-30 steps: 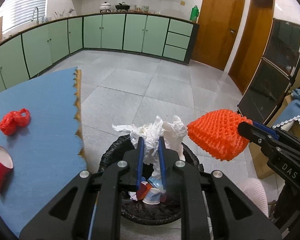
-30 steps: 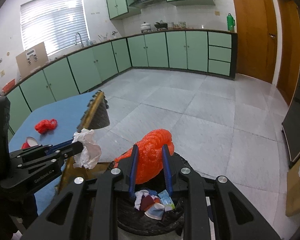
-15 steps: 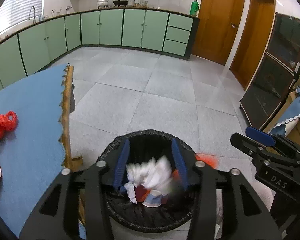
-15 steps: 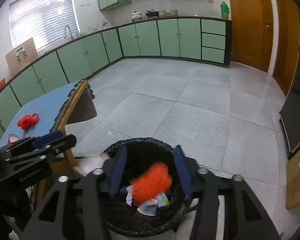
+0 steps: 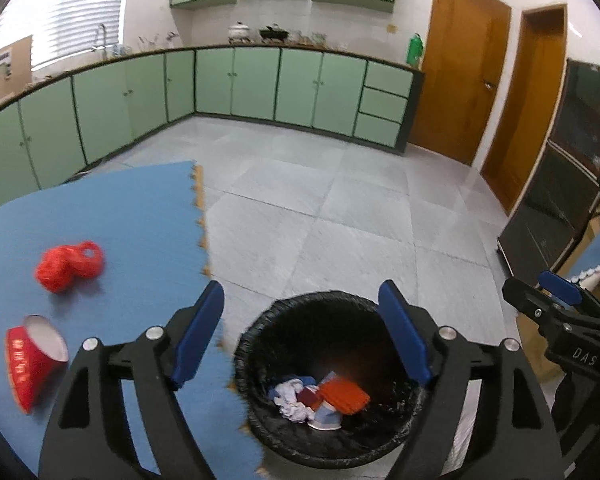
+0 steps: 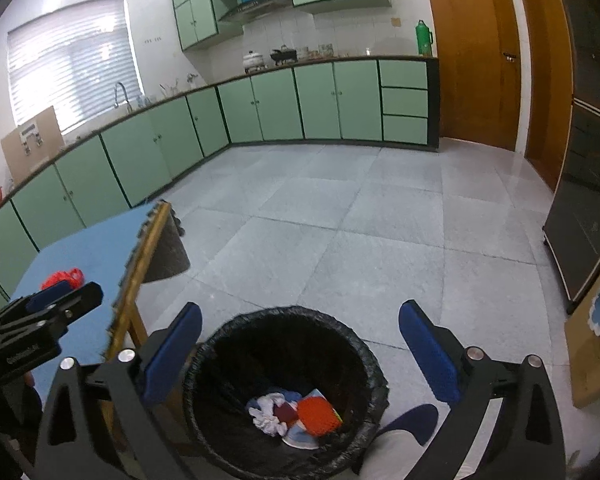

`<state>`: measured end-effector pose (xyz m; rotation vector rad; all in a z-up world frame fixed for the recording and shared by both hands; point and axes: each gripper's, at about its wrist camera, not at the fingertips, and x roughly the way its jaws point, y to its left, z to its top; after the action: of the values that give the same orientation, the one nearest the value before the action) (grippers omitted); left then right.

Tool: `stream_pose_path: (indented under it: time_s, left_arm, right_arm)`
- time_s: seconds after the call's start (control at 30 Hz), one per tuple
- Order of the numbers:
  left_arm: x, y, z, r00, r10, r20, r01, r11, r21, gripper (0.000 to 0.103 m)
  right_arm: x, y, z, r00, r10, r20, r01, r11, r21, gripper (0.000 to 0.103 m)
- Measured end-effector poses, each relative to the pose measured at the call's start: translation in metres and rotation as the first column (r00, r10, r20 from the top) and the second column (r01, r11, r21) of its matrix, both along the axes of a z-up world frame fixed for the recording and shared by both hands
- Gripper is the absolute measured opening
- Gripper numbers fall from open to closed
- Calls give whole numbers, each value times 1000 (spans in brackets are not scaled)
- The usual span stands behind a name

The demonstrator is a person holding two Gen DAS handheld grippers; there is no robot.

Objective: Collect trash
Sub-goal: 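Open both tools over the bin to drop the tissue and net, then move both tools back to the table and grasp the red paper cup with the left tool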

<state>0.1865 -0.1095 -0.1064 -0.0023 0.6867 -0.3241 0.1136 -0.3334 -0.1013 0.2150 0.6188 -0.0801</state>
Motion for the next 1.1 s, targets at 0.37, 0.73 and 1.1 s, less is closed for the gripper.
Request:
stream_pose_path:
  time_s: [0.37, 0.73, 1.1]
  left_arm:
    - [-20, 58, 28, 993, 113, 42, -113, 994, -11, 82]
    - [-37, 131, 35, 968, 245, 49, -245, 969, -6, 82]
    - [-31, 188, 13, 928, 372, -3, -372, 928, 2, 82]
  right_arm:
    - [0, 52, 18, 995, 89, 47, -90, 996, 8, 97]
    - [10, 120, 22, 977, 206, 60, -207, 978, 2, 97]
    - [32, 174, 13, 953, 296, 62, -294, 955, -28, 97]
